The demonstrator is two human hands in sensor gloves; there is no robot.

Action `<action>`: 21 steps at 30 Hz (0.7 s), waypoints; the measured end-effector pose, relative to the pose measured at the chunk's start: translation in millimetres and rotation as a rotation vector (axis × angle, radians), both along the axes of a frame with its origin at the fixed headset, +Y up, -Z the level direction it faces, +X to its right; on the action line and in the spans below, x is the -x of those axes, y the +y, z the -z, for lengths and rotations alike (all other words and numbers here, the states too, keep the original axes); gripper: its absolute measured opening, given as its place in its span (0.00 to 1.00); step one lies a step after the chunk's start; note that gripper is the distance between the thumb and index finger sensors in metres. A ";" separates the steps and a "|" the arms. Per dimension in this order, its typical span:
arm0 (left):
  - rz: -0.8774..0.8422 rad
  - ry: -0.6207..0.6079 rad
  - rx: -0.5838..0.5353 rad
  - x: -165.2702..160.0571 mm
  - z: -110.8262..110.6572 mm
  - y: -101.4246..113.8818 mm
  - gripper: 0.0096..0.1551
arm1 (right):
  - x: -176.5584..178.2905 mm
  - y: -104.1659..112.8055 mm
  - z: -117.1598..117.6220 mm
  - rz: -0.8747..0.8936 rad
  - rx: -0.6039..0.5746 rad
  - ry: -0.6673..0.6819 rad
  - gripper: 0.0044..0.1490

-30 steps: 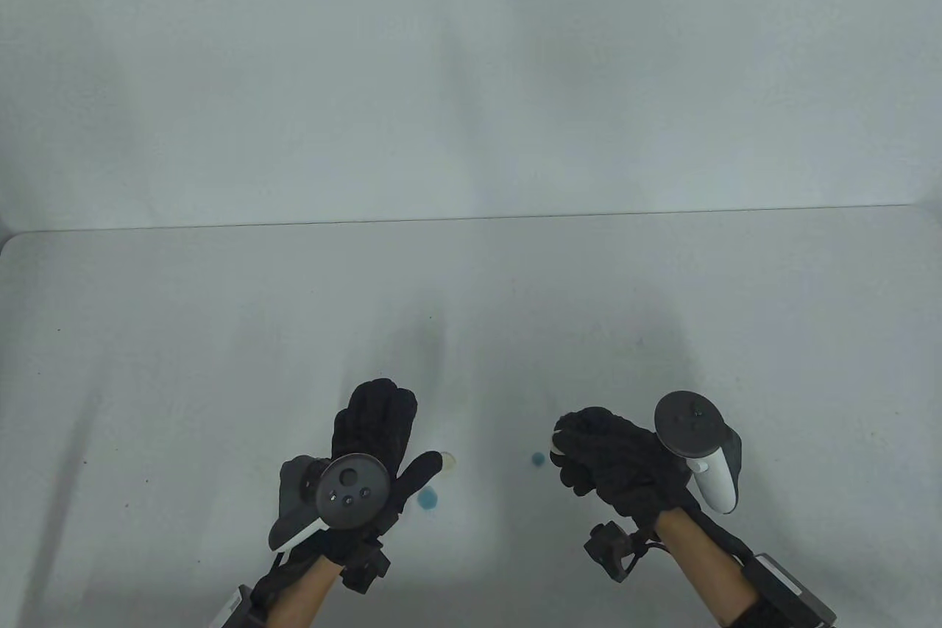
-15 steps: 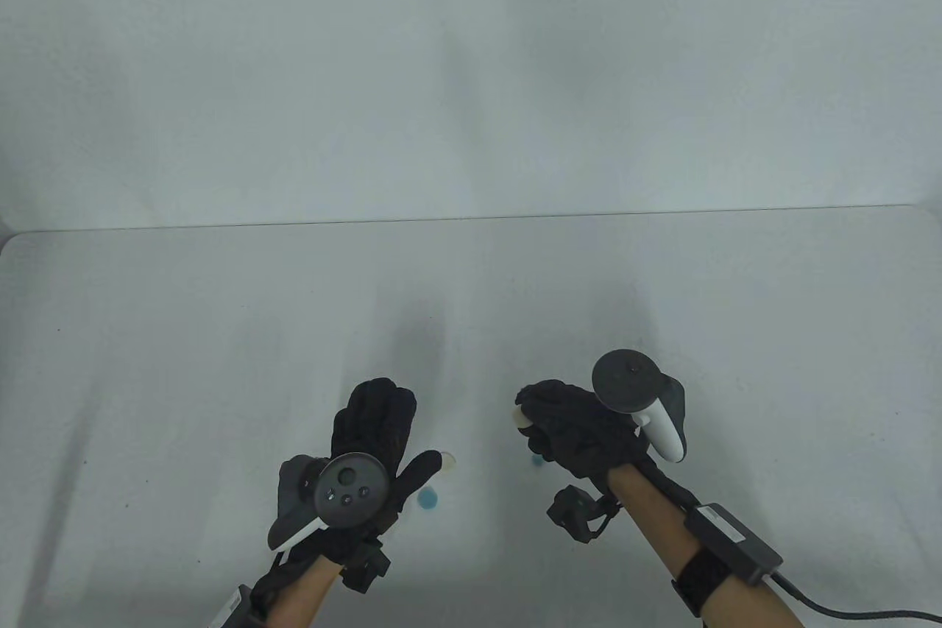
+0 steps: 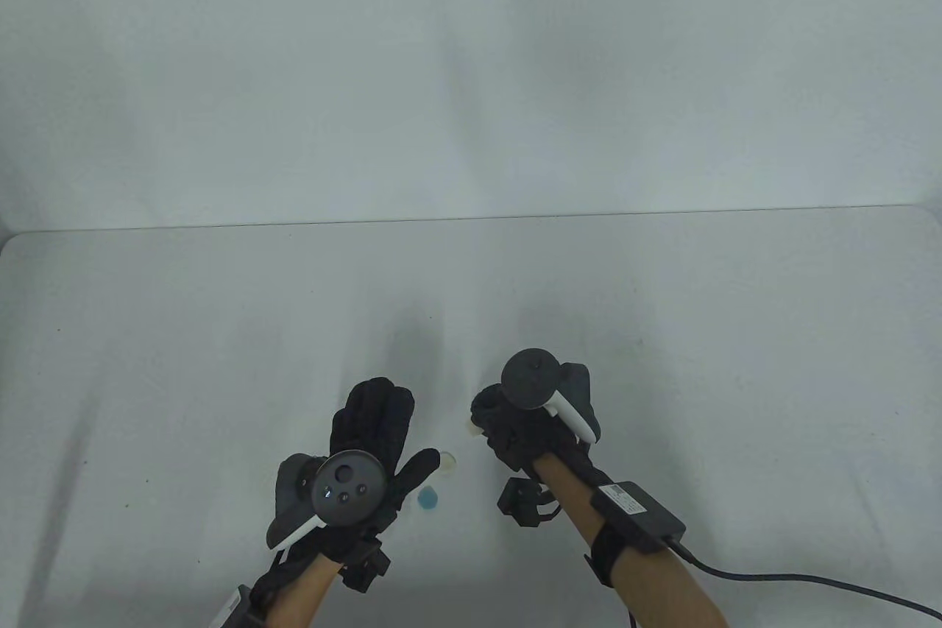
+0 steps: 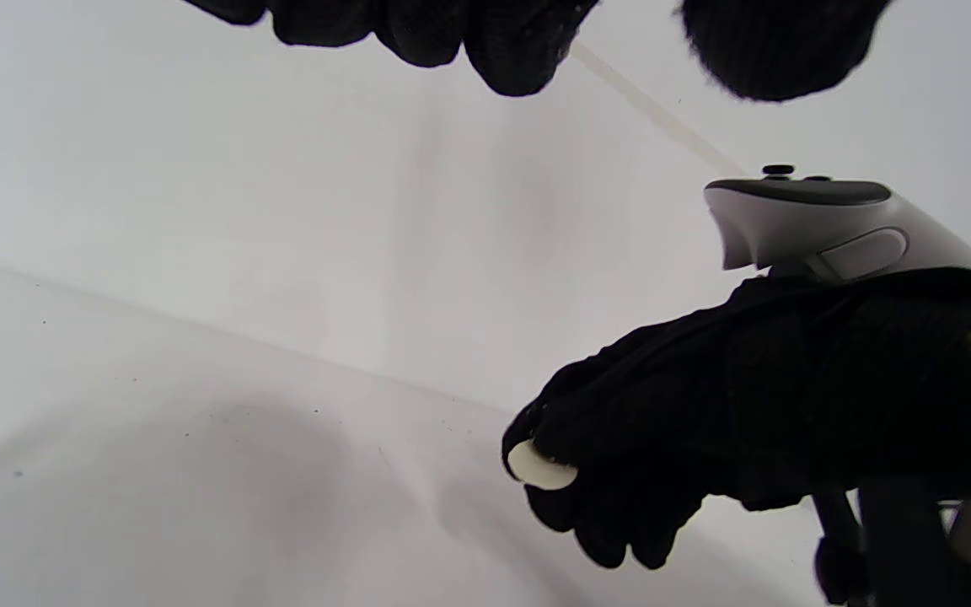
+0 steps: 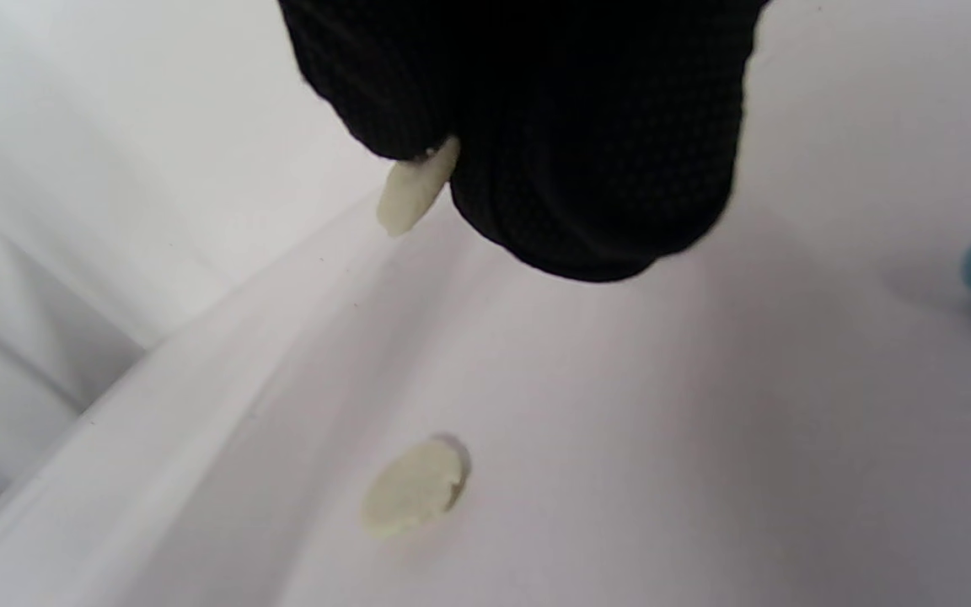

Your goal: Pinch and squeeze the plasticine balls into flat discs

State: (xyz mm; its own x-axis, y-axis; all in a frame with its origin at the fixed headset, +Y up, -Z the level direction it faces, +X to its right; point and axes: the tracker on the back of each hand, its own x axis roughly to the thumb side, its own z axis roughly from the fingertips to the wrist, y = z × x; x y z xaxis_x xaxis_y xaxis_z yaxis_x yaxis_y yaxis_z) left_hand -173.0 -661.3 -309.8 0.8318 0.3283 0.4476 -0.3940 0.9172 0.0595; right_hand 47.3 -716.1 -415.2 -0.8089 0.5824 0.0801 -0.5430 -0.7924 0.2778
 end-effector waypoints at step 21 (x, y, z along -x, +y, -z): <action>-0.008 -0.002 0.011 0.4 0.5 0.6 0.49 | 33.0 -26.1 7.9 -0.425 -0.125 0.137 0.23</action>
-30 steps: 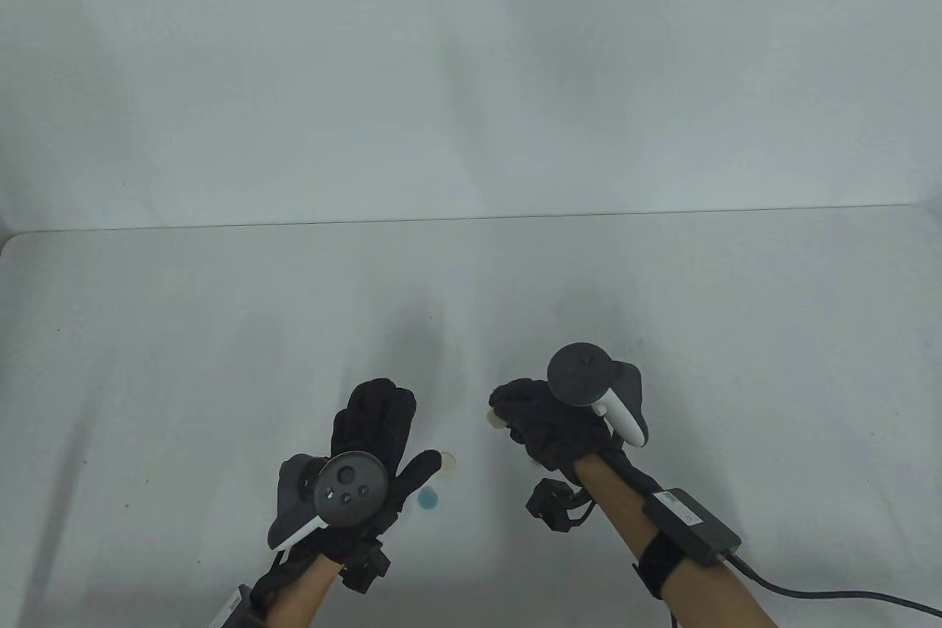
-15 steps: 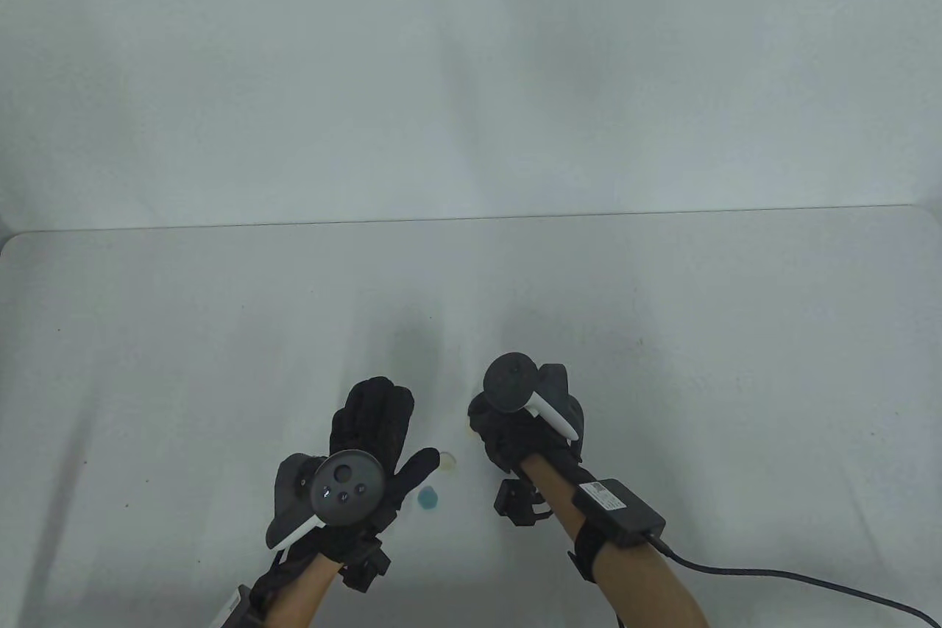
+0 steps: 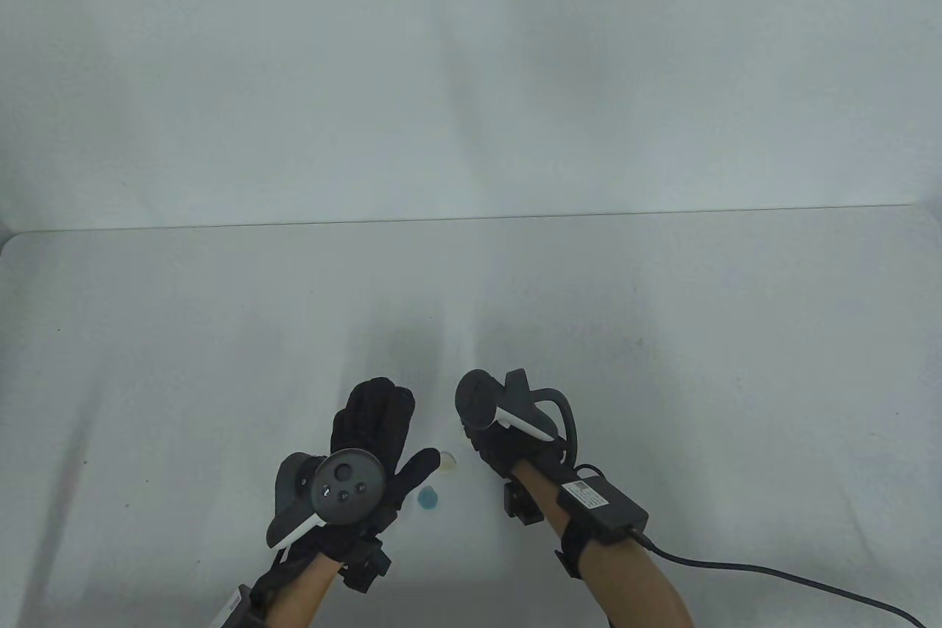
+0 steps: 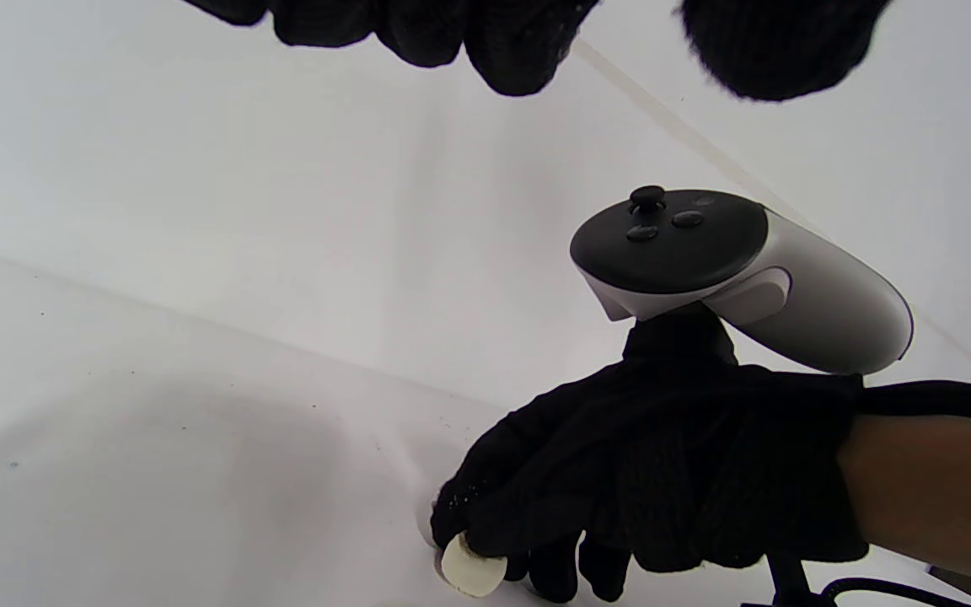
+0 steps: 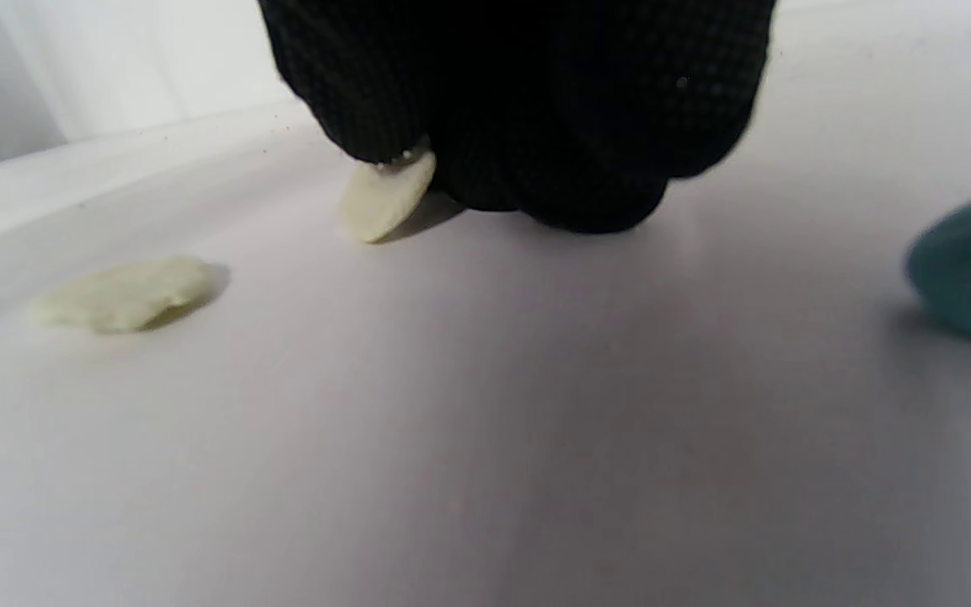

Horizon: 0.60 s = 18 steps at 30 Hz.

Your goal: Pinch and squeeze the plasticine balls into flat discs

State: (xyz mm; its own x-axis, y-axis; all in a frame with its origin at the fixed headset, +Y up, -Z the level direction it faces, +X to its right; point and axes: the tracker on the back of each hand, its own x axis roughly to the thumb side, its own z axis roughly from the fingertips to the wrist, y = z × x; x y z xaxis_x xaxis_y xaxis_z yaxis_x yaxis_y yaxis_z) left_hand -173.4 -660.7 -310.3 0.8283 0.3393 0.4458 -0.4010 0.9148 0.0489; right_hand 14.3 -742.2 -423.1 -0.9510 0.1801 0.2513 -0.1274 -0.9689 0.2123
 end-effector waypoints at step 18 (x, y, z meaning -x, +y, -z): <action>-0.002 -0.005 0.001 -0.4 -0.5 1.3 0.49 | -13.3 27.7 -4.0 -0.081 -0.044 0.064 0.29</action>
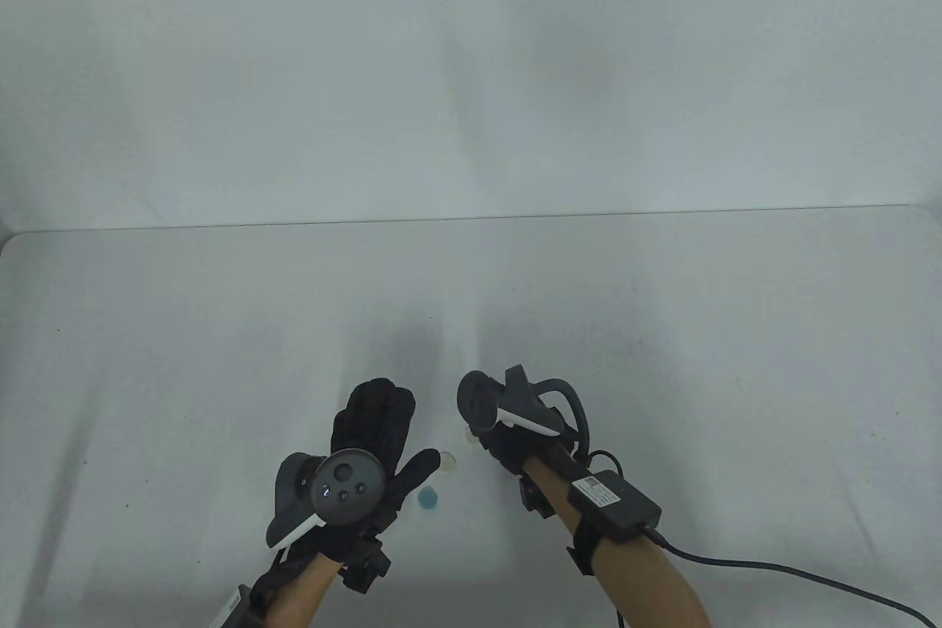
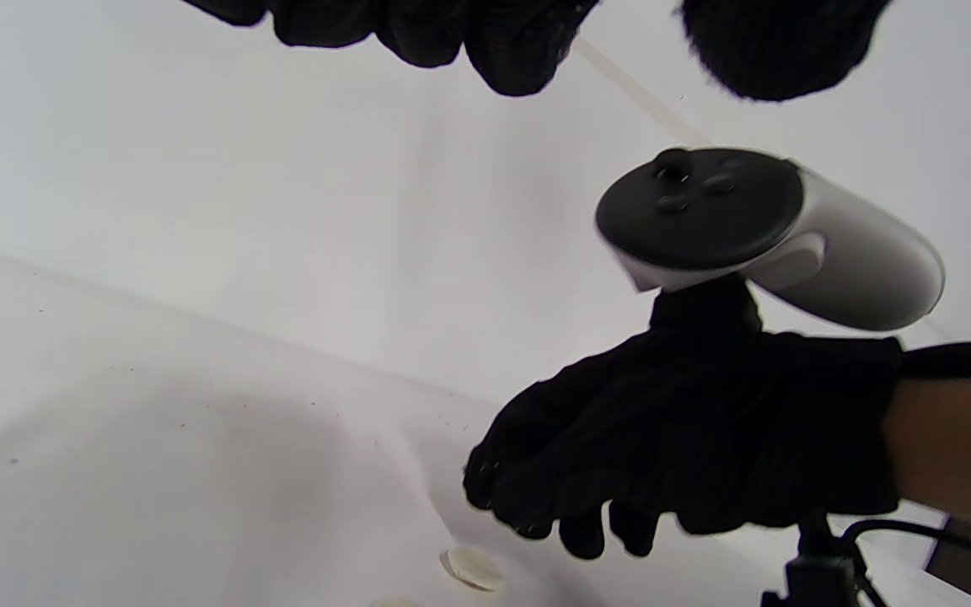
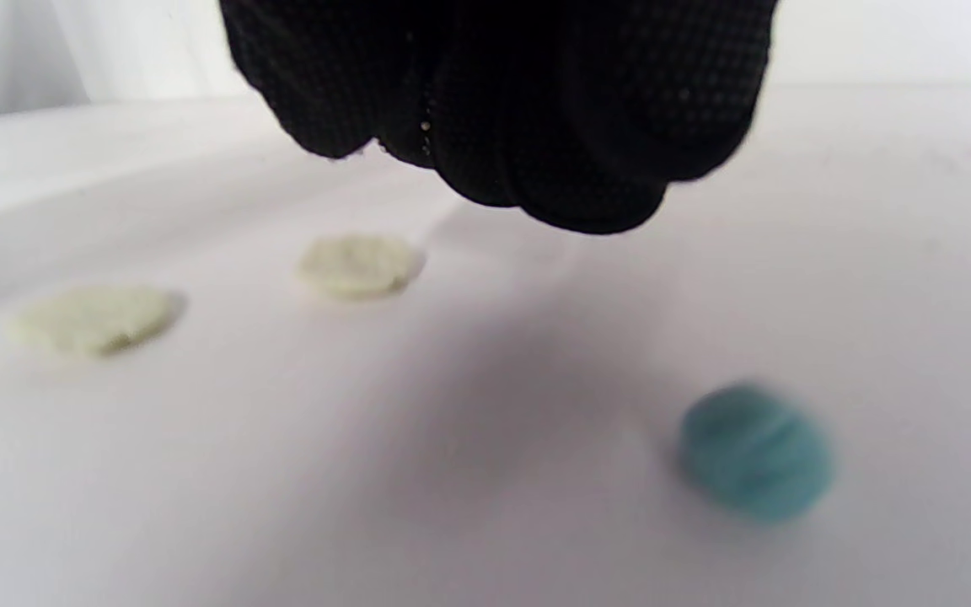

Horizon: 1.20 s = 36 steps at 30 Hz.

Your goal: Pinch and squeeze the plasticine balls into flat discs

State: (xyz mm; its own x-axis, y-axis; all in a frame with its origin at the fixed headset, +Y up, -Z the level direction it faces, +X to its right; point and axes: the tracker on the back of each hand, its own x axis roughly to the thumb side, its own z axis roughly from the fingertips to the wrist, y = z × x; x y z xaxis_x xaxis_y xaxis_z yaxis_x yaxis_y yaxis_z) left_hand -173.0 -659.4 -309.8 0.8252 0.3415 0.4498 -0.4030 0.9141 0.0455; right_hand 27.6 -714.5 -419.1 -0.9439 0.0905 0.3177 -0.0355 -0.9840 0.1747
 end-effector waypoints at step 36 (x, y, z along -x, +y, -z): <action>0.013 0.000 -0.006 -0.4 -1.4 1.0 0.49 | -57.5 -38.2 -38.8 -0.161 -0.071 0.146 0.27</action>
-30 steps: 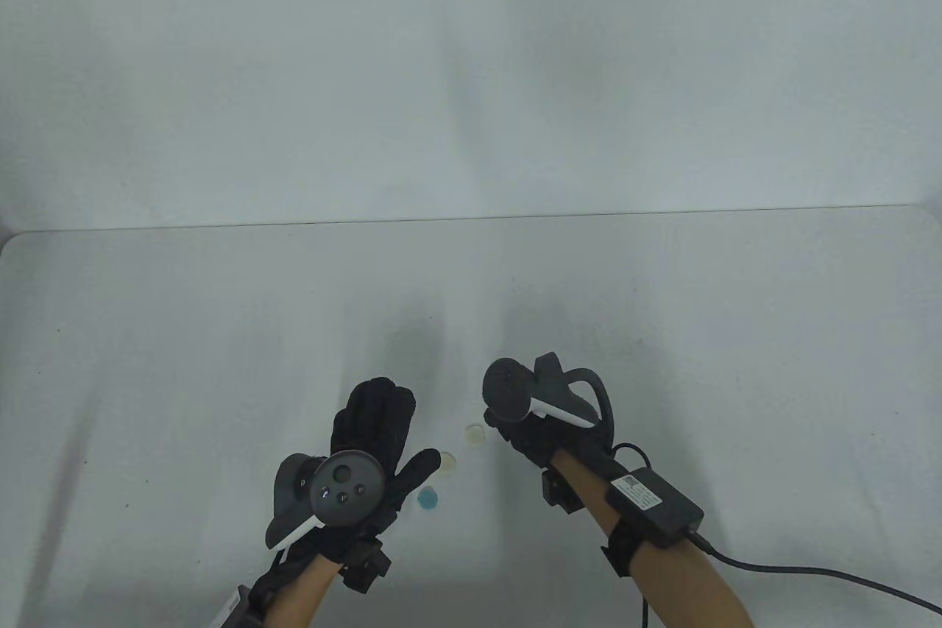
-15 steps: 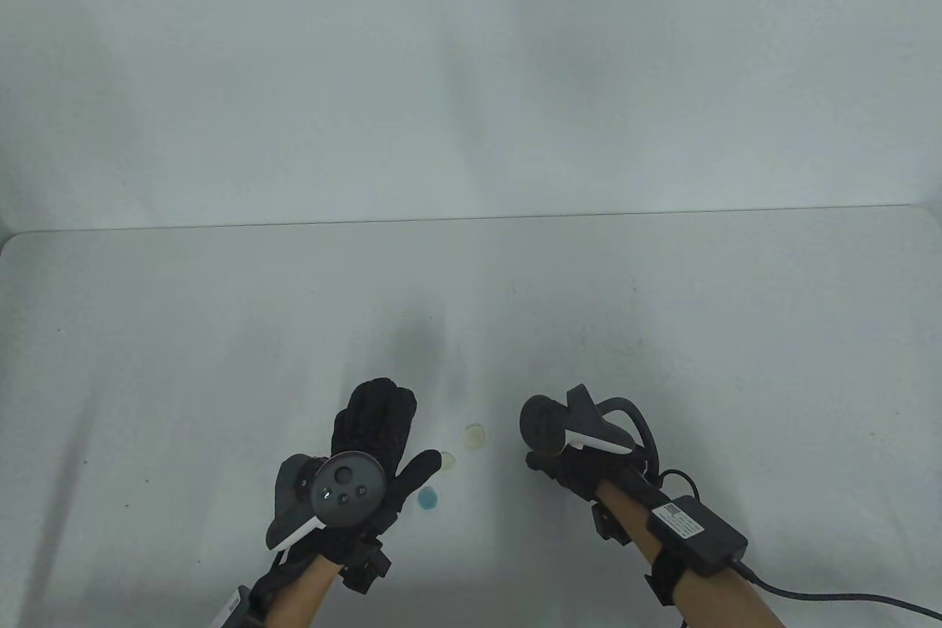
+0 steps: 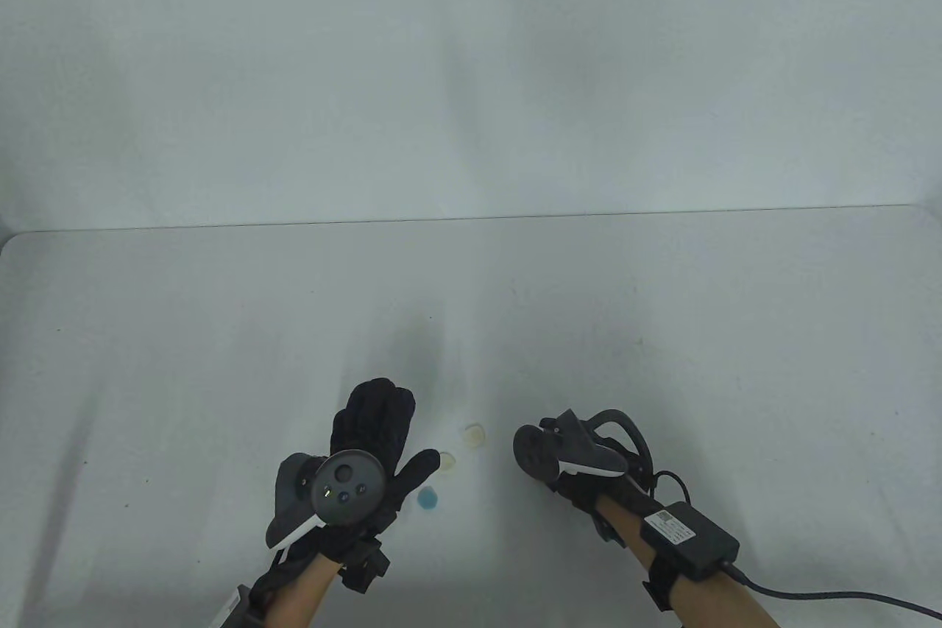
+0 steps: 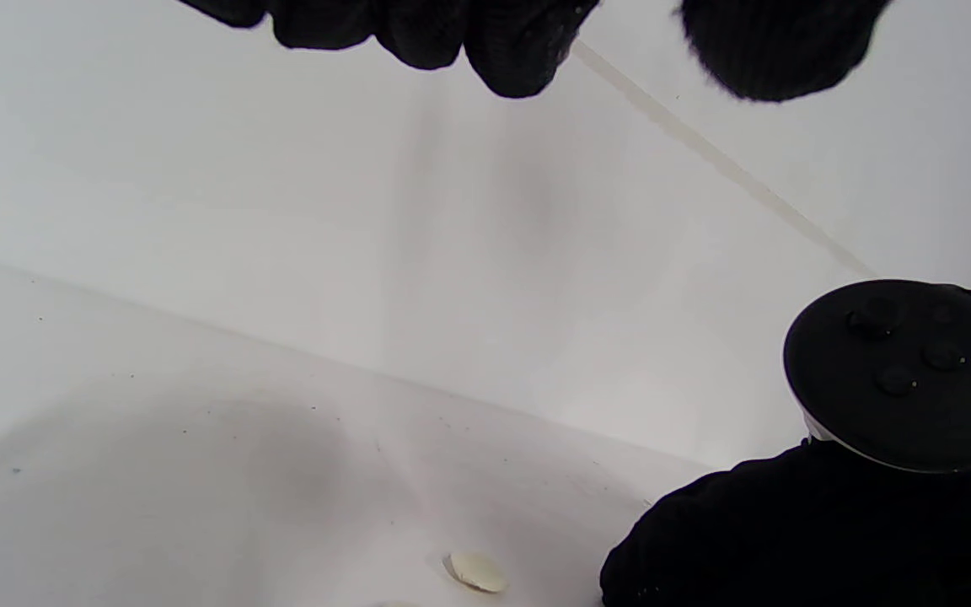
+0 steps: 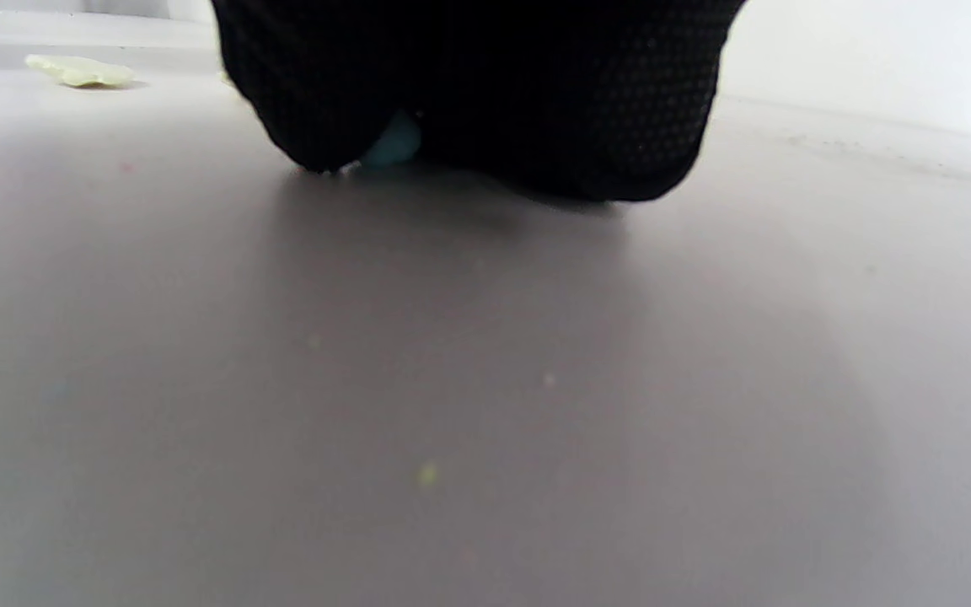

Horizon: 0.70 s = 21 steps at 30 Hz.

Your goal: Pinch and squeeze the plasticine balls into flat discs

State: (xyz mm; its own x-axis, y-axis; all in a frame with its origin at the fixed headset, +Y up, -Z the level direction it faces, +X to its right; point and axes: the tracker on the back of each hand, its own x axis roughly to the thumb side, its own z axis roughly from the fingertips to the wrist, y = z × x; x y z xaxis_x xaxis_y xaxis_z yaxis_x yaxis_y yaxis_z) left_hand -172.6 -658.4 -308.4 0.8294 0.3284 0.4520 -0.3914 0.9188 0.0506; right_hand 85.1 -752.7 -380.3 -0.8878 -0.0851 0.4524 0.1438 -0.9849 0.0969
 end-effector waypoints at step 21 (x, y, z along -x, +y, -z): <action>0.001 0.004 0.003 0.4 0.5 0.2 0.49 | -83.0 91.3 -19.7 0.951 0.271 -0.177 0.32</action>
